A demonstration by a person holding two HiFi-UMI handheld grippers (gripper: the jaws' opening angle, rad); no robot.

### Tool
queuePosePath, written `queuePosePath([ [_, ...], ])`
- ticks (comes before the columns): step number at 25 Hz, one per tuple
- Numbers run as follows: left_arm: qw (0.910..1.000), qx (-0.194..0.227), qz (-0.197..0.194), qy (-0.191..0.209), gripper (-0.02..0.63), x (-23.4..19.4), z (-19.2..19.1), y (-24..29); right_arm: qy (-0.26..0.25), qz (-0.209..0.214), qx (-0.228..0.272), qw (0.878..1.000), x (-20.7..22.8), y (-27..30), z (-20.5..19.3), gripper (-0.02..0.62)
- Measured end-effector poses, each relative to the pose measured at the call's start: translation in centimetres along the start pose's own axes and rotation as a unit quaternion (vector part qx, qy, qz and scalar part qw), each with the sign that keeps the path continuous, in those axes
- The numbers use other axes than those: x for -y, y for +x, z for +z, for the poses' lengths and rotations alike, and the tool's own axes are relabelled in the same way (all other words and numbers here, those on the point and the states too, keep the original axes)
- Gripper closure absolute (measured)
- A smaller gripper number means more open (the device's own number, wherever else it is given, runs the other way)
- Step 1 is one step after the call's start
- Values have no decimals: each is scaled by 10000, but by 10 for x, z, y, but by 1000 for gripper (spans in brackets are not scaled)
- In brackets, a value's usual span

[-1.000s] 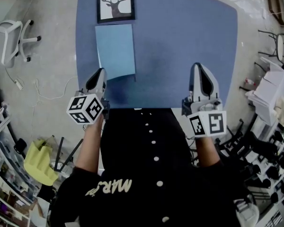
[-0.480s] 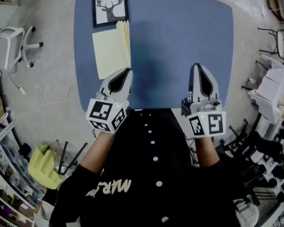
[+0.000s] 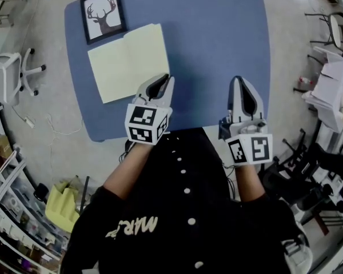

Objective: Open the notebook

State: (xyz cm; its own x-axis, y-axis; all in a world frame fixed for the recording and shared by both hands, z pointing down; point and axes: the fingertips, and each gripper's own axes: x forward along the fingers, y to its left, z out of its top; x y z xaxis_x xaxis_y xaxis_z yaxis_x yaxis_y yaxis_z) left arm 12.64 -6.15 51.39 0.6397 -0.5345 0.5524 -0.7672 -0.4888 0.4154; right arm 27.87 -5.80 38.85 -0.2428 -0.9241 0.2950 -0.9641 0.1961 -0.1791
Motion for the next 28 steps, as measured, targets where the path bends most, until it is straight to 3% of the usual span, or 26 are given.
queuePosePath([
  [10, 9967, -622, 526, -5, 603, -10, -51, 61, 64, -57, -88, 9999, 38, -14, -14, 591],
  [15, 9965, -592, 582, -62, 603, -15, -53, 60, 44, 18, -98, 9999, 39, -13, -16, 591],
  [22, 9965, 635, 524, 154, 603, 7, 20, -12, 19, 354, 179, 9992, 21, -13, 9, 591],
  [25, 9881, 1288, 725, 437, 603, 14, 64, -68, 127, 510, 421, 9977, 13, -15, 31, 591],
  [28, 9724, 1928, 1049, 786, 603, 17, 102, -131, 182, 615, 693, 9955, 2, -18, 55, 592],
])
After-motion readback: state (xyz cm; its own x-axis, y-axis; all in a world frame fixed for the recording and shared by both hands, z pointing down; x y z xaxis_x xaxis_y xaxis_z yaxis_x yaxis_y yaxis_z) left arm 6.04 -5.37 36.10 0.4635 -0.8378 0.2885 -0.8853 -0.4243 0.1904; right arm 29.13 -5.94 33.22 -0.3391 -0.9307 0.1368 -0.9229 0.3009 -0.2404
